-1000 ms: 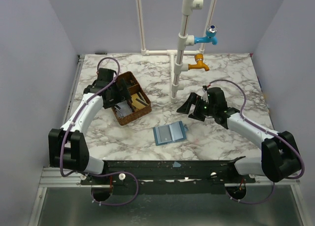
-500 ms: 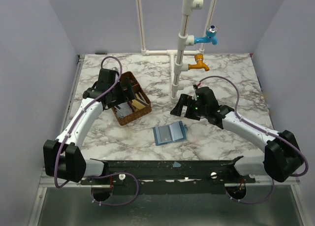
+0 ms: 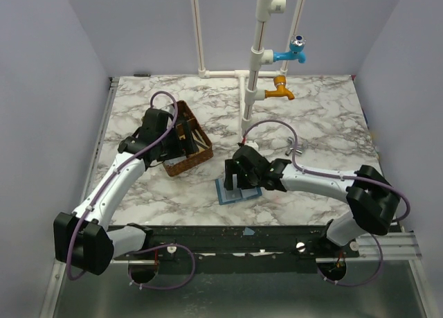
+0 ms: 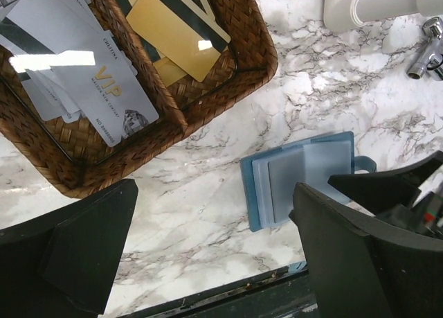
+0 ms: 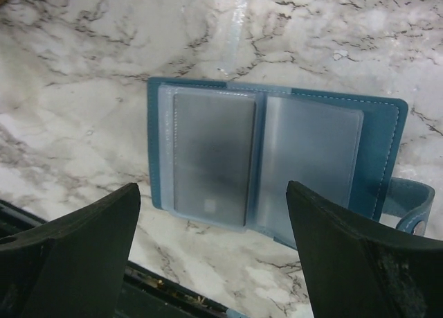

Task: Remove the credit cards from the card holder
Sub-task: Remove the credit card from the card holder.

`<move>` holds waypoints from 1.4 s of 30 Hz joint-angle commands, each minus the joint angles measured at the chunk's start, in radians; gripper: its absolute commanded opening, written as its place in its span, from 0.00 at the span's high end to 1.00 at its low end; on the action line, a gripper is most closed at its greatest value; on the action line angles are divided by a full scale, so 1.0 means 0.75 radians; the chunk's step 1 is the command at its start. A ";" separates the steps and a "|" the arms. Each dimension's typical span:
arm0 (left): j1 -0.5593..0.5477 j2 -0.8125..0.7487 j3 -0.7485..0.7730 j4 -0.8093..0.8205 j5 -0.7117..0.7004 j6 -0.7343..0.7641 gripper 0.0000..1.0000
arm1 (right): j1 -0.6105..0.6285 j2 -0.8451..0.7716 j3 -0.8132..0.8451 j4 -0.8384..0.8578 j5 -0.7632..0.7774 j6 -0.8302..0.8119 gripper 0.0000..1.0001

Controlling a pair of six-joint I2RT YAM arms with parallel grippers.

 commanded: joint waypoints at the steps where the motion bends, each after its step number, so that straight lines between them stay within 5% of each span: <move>1: -0.009 -0.062 -0.039 0.023 0.037 0.027 0.01 | 0.039 0.084 0.053 -0.037 0.105 0.039 0.13; 18: -0.019 -0.071 -0.064 0.034 0.067 0.034 0.01 | 0.071 0.180 0.105 -0.081 0.163 0.050 0.37; 33: -0.028 -0.057 -0.069 0.038 0.082 0.038 0.01 | 0.074 0.254 0.129 -0.088 0.150 0.047 0.39; 42: -0.078 -0.036 -0.101 0.068 0.098 0.012 0.01 | 0.074 0.259 0.094 -0.104 0.186 0.083 0.65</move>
